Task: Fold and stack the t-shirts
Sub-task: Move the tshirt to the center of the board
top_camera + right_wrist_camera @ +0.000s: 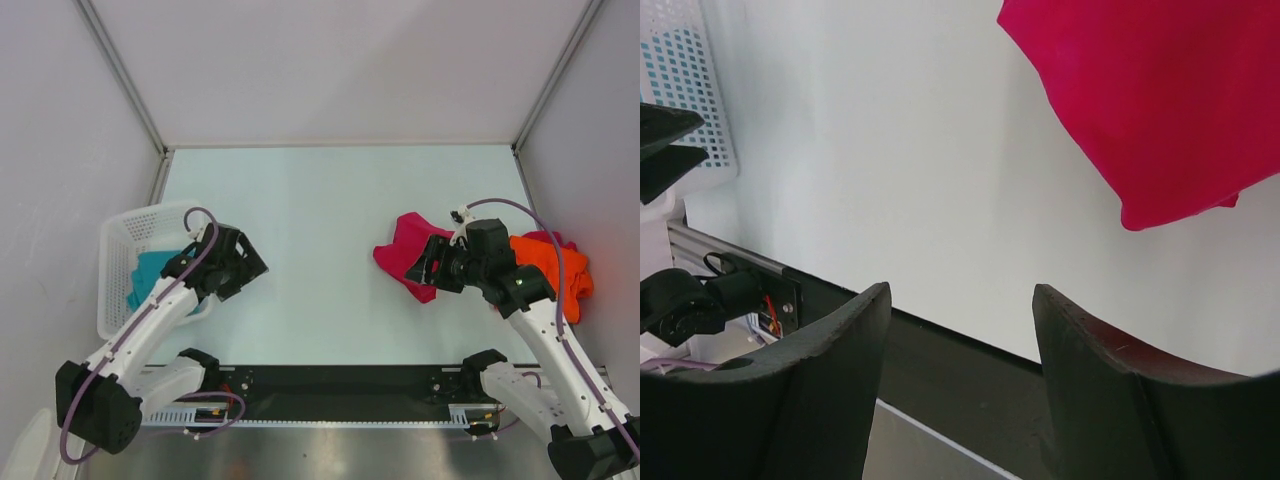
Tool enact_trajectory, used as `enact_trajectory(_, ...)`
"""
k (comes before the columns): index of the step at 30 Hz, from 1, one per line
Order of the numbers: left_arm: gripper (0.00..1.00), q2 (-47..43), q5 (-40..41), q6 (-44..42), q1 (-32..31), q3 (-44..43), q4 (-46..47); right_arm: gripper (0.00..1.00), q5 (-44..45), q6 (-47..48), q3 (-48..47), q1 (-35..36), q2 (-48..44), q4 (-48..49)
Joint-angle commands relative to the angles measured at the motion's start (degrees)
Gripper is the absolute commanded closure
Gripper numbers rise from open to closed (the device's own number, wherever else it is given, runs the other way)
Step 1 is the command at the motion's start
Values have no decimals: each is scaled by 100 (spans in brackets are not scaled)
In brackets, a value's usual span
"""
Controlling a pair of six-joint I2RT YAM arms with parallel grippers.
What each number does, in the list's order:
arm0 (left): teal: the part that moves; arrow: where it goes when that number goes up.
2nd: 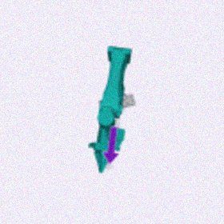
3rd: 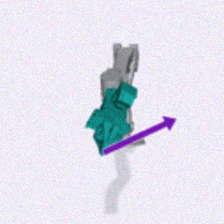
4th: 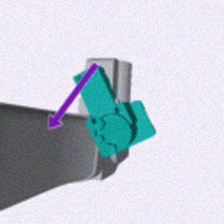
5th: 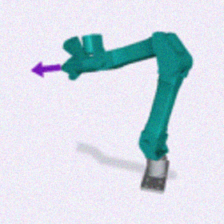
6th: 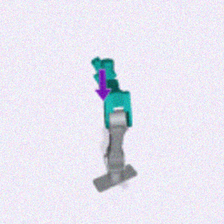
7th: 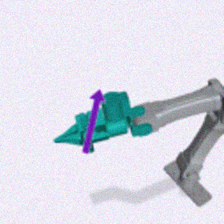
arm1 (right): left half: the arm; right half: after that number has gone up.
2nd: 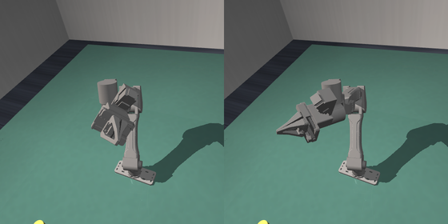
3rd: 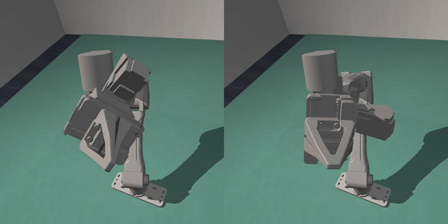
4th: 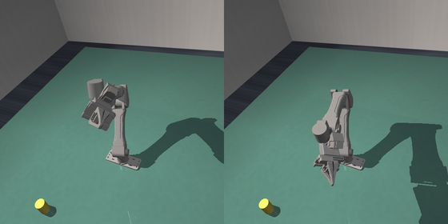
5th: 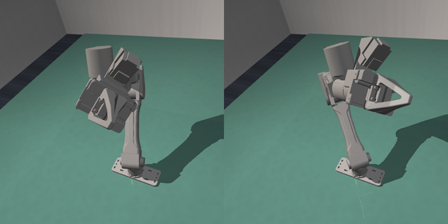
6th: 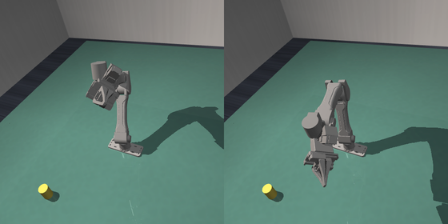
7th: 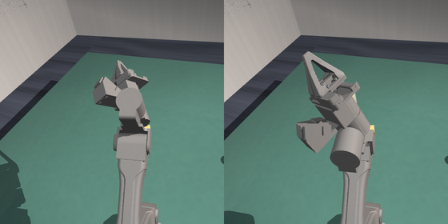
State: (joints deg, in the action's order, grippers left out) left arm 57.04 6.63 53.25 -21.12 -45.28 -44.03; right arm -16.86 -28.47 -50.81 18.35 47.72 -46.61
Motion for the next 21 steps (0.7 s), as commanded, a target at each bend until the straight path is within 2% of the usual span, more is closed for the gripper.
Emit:
enact_trajectory(1,12,413,161,-289,47,19,387,36,113,34,-228,2,-9,12)
enact_trajectory(4,11,913,556,-324,47,-244,45,36,131,34,-228,2,-26,-15)
enact_trajectory(9,11,1275,576,0,231,-132,-123,36,166,69,-245,11,-26,-32)
enact_trajectory(13,11,1038,567,115,468,273,-88,36,122,78,-245,2,-35,-24)
enact_trajectory(16,11,697,602,71,933,572,-176,36,113,96,-228,2,-35,-41)
enact_trajectory(21,11,160,664,-341,1496,783,-457,36,52,105,-193,2,-61,-15)
